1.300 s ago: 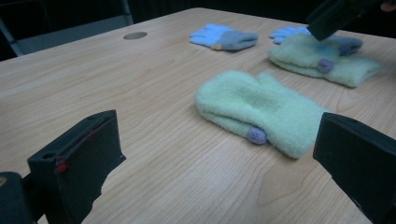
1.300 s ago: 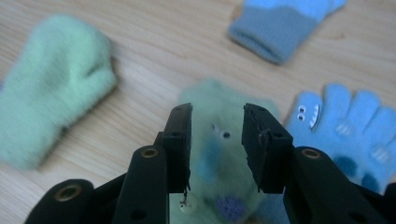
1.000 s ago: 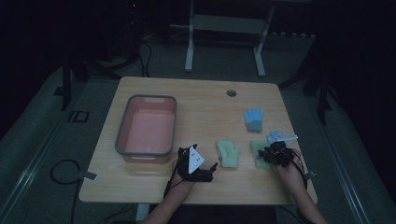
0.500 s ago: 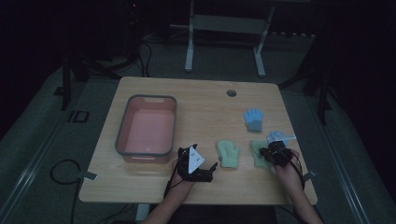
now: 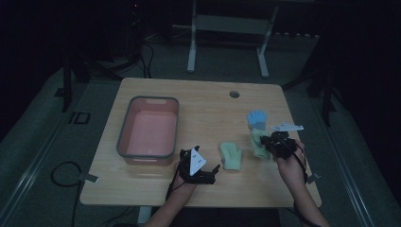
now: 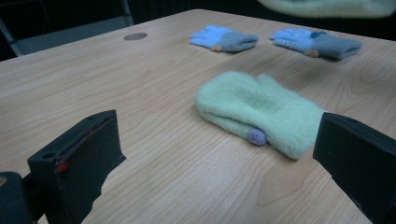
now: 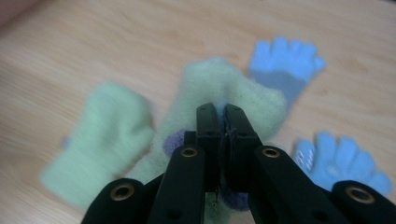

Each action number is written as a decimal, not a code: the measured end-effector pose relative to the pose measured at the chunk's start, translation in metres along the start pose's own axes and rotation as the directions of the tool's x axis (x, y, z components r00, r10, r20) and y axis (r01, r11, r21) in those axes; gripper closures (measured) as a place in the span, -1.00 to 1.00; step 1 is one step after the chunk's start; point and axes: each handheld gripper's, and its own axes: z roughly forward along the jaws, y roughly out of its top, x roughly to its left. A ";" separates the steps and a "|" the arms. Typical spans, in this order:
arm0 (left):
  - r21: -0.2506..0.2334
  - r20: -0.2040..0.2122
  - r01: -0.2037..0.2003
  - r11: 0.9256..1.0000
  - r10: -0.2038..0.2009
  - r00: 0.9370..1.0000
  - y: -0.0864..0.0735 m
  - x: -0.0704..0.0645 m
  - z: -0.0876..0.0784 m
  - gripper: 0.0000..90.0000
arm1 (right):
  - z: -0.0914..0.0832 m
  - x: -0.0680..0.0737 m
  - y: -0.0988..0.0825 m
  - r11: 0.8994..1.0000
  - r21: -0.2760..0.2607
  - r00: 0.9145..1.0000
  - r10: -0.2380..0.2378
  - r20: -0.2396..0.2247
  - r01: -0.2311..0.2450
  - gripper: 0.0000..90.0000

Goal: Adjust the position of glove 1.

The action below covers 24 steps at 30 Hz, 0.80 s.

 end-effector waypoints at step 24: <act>-0.001 0.001 -0.003 1.000 0.003 1.000 0.000 0.000 0.000 -0.97 | 0.021 0.077 0.022 0.994 -0.011 0.986 -0.112 -0.123 0.111 0.91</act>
